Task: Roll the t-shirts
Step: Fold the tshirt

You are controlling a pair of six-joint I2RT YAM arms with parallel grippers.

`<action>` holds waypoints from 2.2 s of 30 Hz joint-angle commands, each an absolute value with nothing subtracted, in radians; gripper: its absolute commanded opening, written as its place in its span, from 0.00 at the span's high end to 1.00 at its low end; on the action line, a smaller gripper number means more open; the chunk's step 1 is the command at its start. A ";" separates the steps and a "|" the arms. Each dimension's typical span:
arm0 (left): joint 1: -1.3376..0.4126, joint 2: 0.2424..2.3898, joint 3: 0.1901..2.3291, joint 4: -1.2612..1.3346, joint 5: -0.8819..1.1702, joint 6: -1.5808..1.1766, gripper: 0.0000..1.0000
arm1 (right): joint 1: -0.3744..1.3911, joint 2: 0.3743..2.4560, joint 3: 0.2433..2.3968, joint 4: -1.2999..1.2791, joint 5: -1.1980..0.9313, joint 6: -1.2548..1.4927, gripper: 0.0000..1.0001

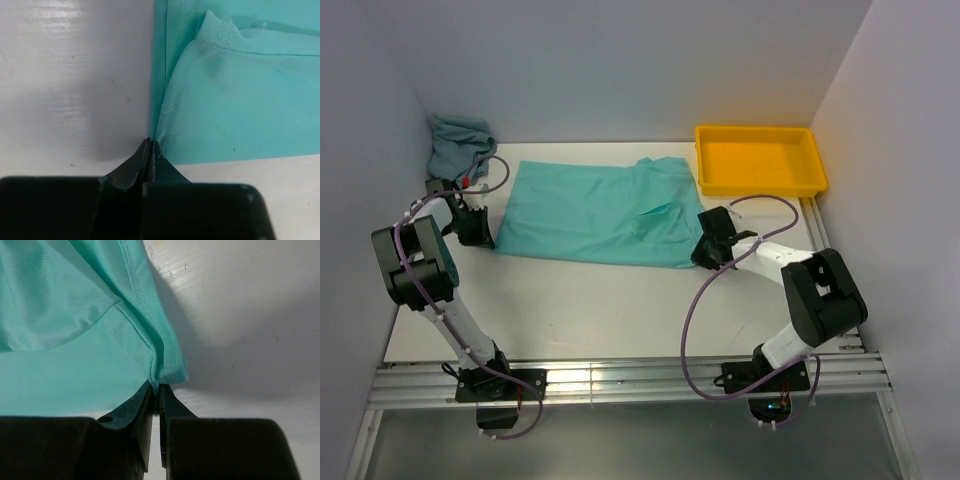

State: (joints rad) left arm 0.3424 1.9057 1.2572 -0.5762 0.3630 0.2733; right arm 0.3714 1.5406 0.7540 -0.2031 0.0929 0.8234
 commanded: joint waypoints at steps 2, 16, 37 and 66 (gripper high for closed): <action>0.341 1.810 1.266 -0.635 0.393 0.307 1.00 | 0.393 1.483 0.784 -0.261 0.130 0.815 0.89; 0.342 1.620 1.128 -0.710 0.310 0.440 1.00 | 0.468 1.350 0.730 -0.416 0.178 0.859 0.90; 0.347 1.732 1.172 -0.666 0.410 0.384 0.38 | 0.575 1.278 0.673 -0.488 0.209 0.953 0.88; 0.293 1.942 1.305 -0.722 0.414 0.311 0.88 | 0.508 1.299 0.672 -0.442 0.178 0.836 0.87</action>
State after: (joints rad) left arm 0.2943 1.9476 1.3128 -0.7017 0.4221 0.2939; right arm 0.5194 1.3045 0.6479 -0.4568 0.1699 0.8551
